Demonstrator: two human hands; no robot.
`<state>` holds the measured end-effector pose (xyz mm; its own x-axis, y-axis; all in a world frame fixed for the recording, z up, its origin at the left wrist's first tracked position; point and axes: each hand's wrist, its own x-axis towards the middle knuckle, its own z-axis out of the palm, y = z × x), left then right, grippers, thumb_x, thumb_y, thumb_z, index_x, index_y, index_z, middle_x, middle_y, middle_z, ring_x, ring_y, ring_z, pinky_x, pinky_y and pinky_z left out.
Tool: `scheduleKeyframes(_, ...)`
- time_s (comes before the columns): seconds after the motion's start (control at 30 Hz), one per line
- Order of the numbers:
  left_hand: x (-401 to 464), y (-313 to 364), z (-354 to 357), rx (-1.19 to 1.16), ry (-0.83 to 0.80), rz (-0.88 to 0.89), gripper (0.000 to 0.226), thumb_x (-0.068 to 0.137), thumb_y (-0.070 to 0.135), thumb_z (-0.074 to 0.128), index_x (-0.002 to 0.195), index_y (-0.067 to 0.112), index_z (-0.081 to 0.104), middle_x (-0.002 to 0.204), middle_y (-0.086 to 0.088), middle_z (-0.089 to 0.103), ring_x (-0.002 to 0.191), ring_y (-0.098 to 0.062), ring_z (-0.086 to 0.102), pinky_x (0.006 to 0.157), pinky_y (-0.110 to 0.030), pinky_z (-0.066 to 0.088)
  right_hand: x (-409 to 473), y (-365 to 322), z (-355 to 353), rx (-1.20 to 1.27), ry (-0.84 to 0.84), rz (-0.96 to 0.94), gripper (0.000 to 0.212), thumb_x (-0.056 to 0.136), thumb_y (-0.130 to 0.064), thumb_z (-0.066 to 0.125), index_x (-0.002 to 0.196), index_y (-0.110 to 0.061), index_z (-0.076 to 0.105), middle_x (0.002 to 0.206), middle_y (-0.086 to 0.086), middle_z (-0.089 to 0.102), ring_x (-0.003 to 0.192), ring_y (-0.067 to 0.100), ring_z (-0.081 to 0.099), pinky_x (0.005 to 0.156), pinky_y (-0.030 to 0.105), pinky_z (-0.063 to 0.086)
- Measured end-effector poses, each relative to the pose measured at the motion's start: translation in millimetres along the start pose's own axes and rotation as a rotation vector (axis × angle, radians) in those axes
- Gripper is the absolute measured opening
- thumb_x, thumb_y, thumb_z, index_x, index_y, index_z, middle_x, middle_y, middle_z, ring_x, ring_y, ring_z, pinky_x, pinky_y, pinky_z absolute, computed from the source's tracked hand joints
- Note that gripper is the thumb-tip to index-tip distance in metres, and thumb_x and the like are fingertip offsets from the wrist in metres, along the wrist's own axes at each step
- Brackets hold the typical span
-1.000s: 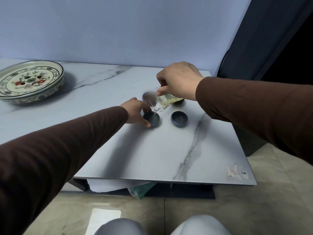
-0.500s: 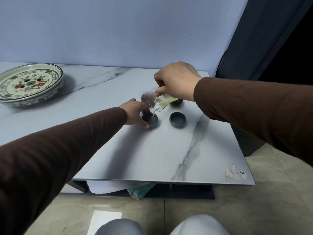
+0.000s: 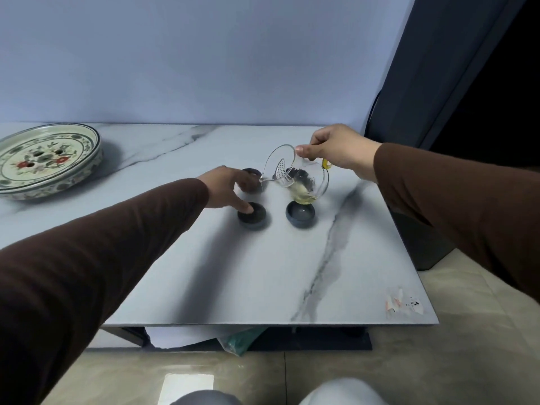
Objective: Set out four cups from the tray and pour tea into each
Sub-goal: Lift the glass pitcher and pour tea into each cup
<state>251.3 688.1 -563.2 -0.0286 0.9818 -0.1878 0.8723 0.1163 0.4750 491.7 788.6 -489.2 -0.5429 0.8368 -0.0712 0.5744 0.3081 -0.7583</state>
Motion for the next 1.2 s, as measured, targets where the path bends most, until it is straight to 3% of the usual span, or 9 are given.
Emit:
scheduleKeyframes(0.13, 27.2, 10.1, -17.9, -0.002, 0.134, 0.023, 0.050, 0.069, 0.033, 0.081, 0.115, 0.029, 0.062, 0.112, 0.007, 0.062, 0.103, -0.016, 0.049, 0.079, -0.029, 0.042, 10.4, 11.4, -23.6, 0.076, 0.088, 0.000, 0.034, 0.078, -0.046, 0.078, 0.067, -0.020, 0.060, 0.071, -0.003, 0.061, 0.071, 0.015, 0.045, 0.060, 0.027, 0.034)
scheduleKeyframes(0.27, 62.4, 27.4, -12.4, 0.142, 0.164, 0.048, 0.061, 0.071, 0.046, 0.077, 0.126, 0.028, 0.057, 0.116, 0.008, 0.061, 0.111, -0.018, 0.044, 0.086, -0.031, 0.042, 26.9, 19.0, -44.2, -0.052, 0.195, 0.006, 0.042, 0.071, -0.056, 0.078, 0.064, -0.020, 0.058, 0.052, -0.012, 0.050, 0.058, 0.014, 0.040, 0.055, 0.028, 0.030)
scheduleKeyframes(0.4, 93.1, 42.8, 3.4, 0.252, 0.113, 0.067, 0.071, 0.070, 0.051, 0.076, 0.132, 0.027, 0.053, 0.123, 0.007, 0.060, 0.116, -0.020, 0.040, 0.095, -0.037, 0.044, 43.0, 23.9, -53.7, -0.293, 0.257, -0.020, 0.046, 0.073, -0.061, 0.073, 0.066, -0.018, 0.058, 0.060, -0.008, 0.054, 0.059, 0.012, 0.047, 0.053, 0.028, 0.032)
scheduleKeyframes(0.57, 118.6, 50.8, 17.1, 0.317, 0.057, 0.075, 0.077, 0.067, 0.056, 0.075, 0.134, 0.026, 0.052, 0.125, 0.008, 0.060, 0.118, -0.021, 0.040, 0.093, -0.039, 0.044, 56.6, 28.4, -54.8, -0.475, 0.219, -0.056, 0.045, 0.076, -0.062, 0.071, 0.064, -0.021, 0.053, 0.067, -0.009, 0.056, 0.073, 0.018, 0.054, 0.057, 0.029, 0.033)
scheduleKeyframes(0.77, 131.9, 52.1, 24.2, 0.274, -0.010, 0.064, 0.073, 0.061, 0.059, 0.076, 0.126, 0.033, 0.057, 0.121, 0.008, 0.062, 0.119, -0.018, 0.038, 0.096, -0.039, 0.044, 62.9, 29.6, -44.7, -0.662, 0.206, -0.149, 0.043, 0.078, -0.059, 0.069, 0.066, -0.022, 0.050, 0.068, -0.011, 0.051, 0.080, 0.022, 0.053, 0.054, 0.027, 0.027)
scheduleKeyframes(0.93, 132.4, 52.5, 20.4, 0.218, -0.028, 0.048, 0.075, 0.061, 0.056, 0.079, 0.128, 0.032, 0.057, 0.120, 0.011, 0.062, 0.119, -0.016, 0.038, 0.099, -0.041, 0.043, 64.3, 28.2, -37.9, -0.724, 0.201, -0.187, 0.039, 0.080, -0.054, 0.069, 0.070, -0.021, 0.051, 0.068, -0.008, 0.051, 0.078, 0.024, 0.052, 0.064, 0.030, 0.031)
scheduleKeyframes(1.13, 130.0, 53.8, 18.2, 0.182, -0.020, 0.055, 0.063, 0.063, 0.049, 0.081, 0.121, 0.031, 0.063, 0.088, 0.020, 0.051, 0.117, -0.016, 0.039, 0.095, -0.038, 0.044, 62.2, 20.1, -34.6, -0.815, 0.204, -0.254, 0.034, 0.083, -0.051, 0.068, 0.076, -0.021, 0.054, 0.075, -0.003, 0.055, 0.078, 0.024, 0.050, 0.065, 0.030, 0.029)
scheduleKeyframes(1.2, 130.1, 53.9, 18.5, 0.169, -0.017, 0.056, 0.063, 0.063, 0.049, 0.081, 0.121, 0.031, 0.064, 0.087, 0.019, 0.049, 0.117, -0.016, 0.039, 0.094, -0.037, 0.044, 61.5, 17.5, -35.1, -0.839, 0.203, -0.266, 0.034, 0.083, -0.051, 0.068, 0.077, -0.021, 0.053, 0.077, -0.002, 0.056, 0.079, 0.025, 0.050, 0.065, 0.030, 0.030)
